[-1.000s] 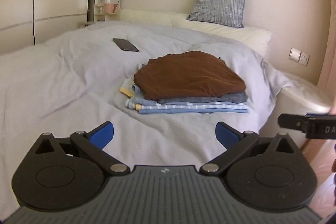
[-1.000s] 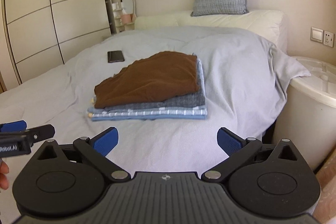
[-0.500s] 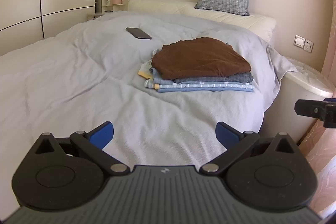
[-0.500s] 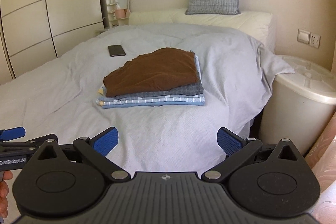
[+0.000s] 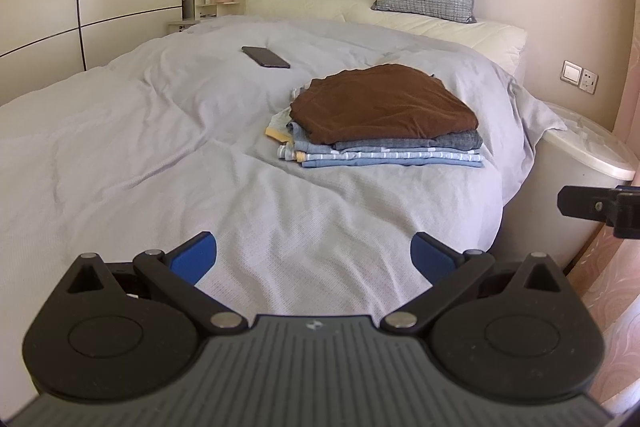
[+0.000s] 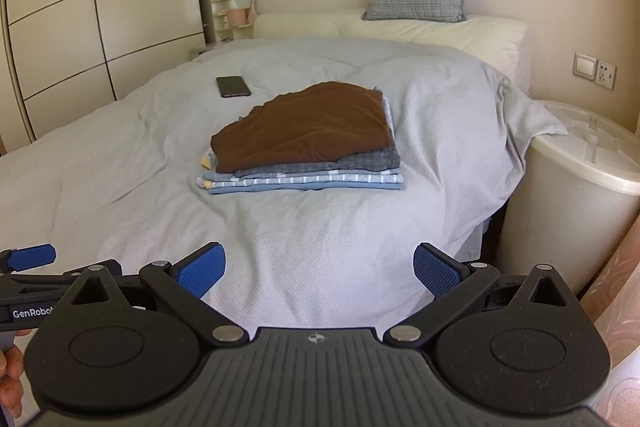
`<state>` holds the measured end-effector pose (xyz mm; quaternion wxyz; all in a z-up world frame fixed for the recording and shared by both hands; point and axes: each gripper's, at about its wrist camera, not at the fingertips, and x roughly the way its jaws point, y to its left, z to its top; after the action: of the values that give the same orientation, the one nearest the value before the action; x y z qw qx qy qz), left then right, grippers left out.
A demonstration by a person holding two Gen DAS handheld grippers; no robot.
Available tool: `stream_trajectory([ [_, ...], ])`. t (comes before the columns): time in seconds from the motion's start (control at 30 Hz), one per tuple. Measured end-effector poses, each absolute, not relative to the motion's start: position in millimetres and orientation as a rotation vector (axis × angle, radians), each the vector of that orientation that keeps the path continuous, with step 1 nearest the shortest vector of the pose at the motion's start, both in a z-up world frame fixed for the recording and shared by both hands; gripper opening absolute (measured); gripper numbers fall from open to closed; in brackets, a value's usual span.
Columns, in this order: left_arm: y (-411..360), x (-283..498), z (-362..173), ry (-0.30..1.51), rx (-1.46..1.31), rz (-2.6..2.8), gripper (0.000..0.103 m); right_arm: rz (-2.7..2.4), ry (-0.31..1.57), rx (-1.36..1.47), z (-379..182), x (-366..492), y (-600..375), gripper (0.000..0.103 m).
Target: Fold clothes
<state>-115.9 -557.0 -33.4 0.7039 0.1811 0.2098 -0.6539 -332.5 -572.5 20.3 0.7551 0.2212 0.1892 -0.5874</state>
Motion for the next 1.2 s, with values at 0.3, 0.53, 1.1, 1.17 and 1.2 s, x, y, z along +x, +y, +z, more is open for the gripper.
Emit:
stream_trajectory([
  [0.3,-561.3,-122.3,-24.4,0.427,0.407,-1.455,0.102,-1.280,0.403,0.503,21.5,-337.4,-578.1,0.103],
  [0.53,-565.7,-127.4,-20.2,0.415,0.413,-1.458,0.102,-1.285,0.396,0.508,25.1,-337.5,-580.7,0.103],
  [1.1,-565.6,-134.7,-20.1,0.388,0.439,-1.428,0.102,-1.277,0.387,0.509,34.7,-335.8,-578.3,0.103],
  [1.17,-564.4,-135.1,-20.1,0.382,0.441,-1.427,0.102,-1.278,0.393,0.504,34.9,-334.4,-578.2,0.103],
  [1.2,-563.8,-135.6,-20.2,0.380,0.442,-1.426,0.102,-1.277,0.396,0.503,34.6,-334.0,-578.3,0.103],
])
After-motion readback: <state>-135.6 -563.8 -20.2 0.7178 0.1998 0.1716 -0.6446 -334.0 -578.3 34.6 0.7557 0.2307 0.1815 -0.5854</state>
